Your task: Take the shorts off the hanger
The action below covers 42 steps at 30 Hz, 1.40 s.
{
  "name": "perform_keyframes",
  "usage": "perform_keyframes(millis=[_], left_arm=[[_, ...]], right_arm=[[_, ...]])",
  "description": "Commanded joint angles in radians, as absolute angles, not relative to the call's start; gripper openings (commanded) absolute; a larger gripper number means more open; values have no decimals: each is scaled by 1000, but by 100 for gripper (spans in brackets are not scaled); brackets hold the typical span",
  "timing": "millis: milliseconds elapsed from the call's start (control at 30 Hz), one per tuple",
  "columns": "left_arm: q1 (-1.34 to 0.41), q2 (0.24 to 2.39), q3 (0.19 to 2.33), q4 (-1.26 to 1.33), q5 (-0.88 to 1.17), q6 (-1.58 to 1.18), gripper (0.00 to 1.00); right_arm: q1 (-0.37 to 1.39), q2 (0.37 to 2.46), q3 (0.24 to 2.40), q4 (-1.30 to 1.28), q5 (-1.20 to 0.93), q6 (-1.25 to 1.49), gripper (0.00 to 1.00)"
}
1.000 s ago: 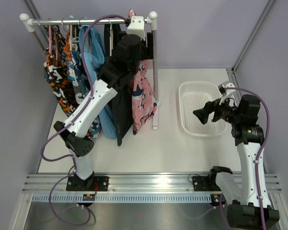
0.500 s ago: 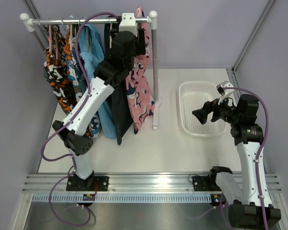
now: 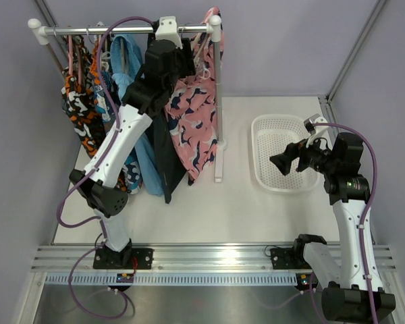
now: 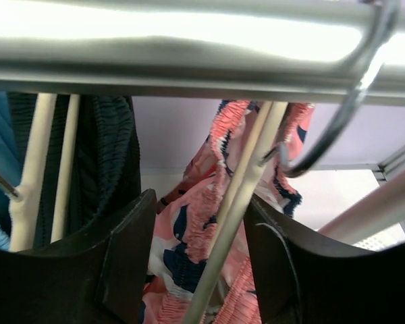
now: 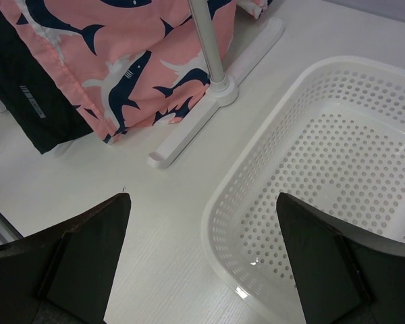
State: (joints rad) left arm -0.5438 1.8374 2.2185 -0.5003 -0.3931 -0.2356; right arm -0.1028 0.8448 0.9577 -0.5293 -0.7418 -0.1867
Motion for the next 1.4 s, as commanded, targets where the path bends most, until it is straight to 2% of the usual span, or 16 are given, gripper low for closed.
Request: perform_keyframes(millis=[0, 300, 400, 433, 600, 1133, 1367], left_arm=[[-535, 1786, 2214, -503, -305, -261, 56], [-525, 1756, 2172, -476, -206, -242, 43], [-522, 1729, 2142, -453, -193, -241, 33], [-522, 1715, 2135, -446, -190, -241, 25], [-518, 1674, 2100, -411, -184, -238, 1], [-518, 1568, 2056, -310, -95, -196, 0], [-518, 1474, 1940, -308, -112, -199, 0]], right_arm=[[-91, 842, 1000, -529, -726, -204, 100], [-89, 842, 1002, -532, -729, -204, 100], [-89, 842, 1003, -534, -730, -204, 99], [-89, 844, 1002, -534, -732, -204, 99], [-89, 844, 1003, -535, -732, -204, 100], [-87, 850, 1003, -537, -735, -204, 99], [-87, 850, 1005, -538, -736, -204, 100]])
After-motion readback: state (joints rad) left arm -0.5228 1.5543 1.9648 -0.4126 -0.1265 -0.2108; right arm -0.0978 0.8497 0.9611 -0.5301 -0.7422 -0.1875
